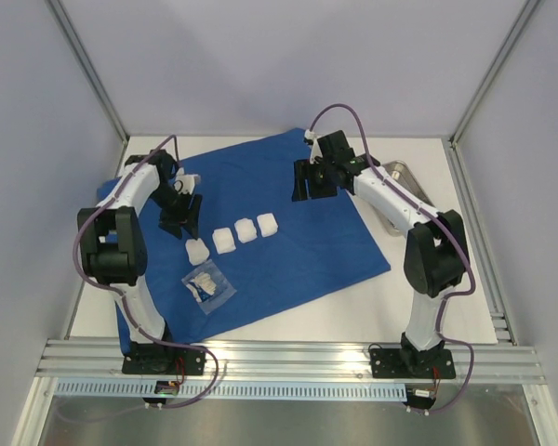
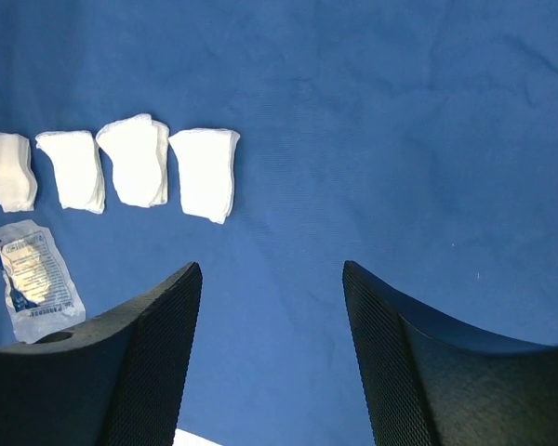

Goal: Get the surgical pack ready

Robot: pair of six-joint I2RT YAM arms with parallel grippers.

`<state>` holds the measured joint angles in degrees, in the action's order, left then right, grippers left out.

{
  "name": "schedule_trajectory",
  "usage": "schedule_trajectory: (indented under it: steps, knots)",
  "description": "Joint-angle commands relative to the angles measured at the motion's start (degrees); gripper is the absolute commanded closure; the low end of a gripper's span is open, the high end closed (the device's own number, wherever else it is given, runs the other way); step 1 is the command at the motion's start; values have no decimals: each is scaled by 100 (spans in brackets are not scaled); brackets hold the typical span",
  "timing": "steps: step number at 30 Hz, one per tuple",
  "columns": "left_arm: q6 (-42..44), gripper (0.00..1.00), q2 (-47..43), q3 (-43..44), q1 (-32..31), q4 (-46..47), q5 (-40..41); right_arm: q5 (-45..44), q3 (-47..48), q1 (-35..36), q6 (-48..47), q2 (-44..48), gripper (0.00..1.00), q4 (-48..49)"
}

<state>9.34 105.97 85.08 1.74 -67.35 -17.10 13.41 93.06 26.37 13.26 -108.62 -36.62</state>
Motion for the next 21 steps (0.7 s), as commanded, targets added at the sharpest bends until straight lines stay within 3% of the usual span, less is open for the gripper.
schedule_trajectory:
  steps: [1, 4, 12, 21]
  knots:
    - [-90, 38, 423, 0, -16, 415, -101, 101, -15, 17, 169, 183, 35, 200]
    - [-126, 44, 837, 61, -7, 398, -91, -22, -77, 26, 151, 253, 36, 103]
    - [-38, 43, 468, -308, -15, 846, 304, -154, -499, 17, 204, 491, 36, 200]
    - [-90, 45, 942, -308, -7, 917, 295, -225, -499, 17, 63, 552, 36, 103]
